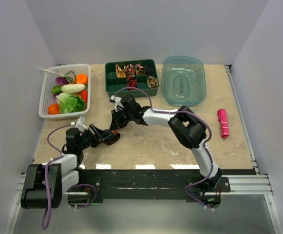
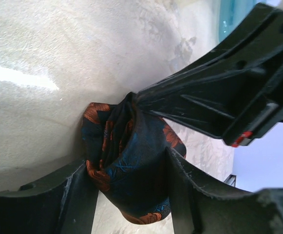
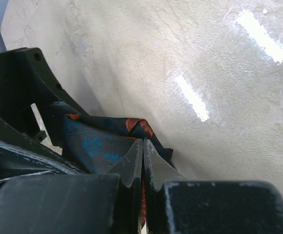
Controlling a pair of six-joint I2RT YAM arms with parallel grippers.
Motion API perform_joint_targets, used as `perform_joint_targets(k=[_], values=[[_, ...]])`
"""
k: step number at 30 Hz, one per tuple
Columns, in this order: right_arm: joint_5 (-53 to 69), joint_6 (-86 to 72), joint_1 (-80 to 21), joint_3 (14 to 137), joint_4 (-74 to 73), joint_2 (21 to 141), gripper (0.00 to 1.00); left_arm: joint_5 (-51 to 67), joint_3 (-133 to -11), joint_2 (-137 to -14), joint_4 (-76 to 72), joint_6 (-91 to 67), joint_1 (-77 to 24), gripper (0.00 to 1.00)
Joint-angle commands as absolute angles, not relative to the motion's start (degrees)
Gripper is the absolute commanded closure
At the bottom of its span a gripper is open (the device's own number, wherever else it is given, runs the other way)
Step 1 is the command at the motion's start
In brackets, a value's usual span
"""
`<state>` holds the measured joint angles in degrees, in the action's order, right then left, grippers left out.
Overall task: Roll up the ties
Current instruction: Pick up the tie at the center of the board, then flatten out the tie in the storage box.
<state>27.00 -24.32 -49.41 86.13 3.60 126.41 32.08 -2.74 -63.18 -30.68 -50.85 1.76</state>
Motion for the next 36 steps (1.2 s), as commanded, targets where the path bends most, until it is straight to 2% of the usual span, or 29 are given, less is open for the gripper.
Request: perform_joint_targets(k=[1, 7, 12, 13, 14, 17, 18, 20, 21, 24, 25, 26, 36], values=[[28.8, -24.6, -49.8, 86.6, 3.3, 126.3, 1.00, 34.5, -0.4, -61.8, -41.8, -54.2, 1.6, 0.46], [28.4, -26.4, -47.6, 84.3, 4.3, 121.9, 1.00, 35.2, -1.8, -60.6, -41.7, -53.3, 1.7, 0.49], [26.6, -27.7, -42.5, 80.1, 5.5, 115.2, 0.94, 36.6, -3.2, -59.9, -41.2, -53.0, 1.7, 0.49], [27.1, -27.9, -41.5, 79.5, 6.0, 113.4, 0.88, 36.7, -3.6, -59.9, -41.4, -52.9, 1.7, 0.49], [27.6, -28.1, -40.6, 78.4, 6.2, 112.5, 0.77, 37.1, -3.9, -59.9, -41.5, -52.8, 1.7, 0.49], [31.3, -28.4, -37.1, 77.3, 6.2, 110.7, 0.65, 38.1, -4.0, -60.7, -43.4, -52.9, 1.6, 0.49], [32.6, -28.6, -36.7, 77.2, 6.2, 110.5, 0.53, 38.5, -4.0, -61.1, -45.3, -53.1, 1.7, 0.49], [36.1, -29.7, -36.0, 75.5, 7.1, 109.3, 0.40, 39.9, -4.4, -62.2, -46.8, -53.1, 1.7, 0.49], [37.3, -30.0, -36.0, 75.0, 8.7, 109.1, 0.27, 40.3, -4.5, -62.7, -49.2, -53.1, 1.6, 0.49], [42.0, -32.3, -36.0, 72.7, 12.3, 108.5, 0.12, 41.7, -5.3, -64.2, -52.6, -53.2, 1.7, 0.49], [42.9, -32.7, -36.0, 72.3, 12.8, 108.4, 0.04, 42.3, -5.6, -64.9, -53.6, -53.5, 1.7, 0.49], [43.8, -33.0, -36.2, 71.6, 13.2, 108.0, 0.01, 43.4, -5.9, -65.4, -54.6, -53.8, 1.7, 0.49], [49.7, -34.2, -36.4, 72.8, 15.2, 107.4, 0.01, 50.2, -9.5, -68.2, -63.1, -56.0, 1.5, 0.49]])
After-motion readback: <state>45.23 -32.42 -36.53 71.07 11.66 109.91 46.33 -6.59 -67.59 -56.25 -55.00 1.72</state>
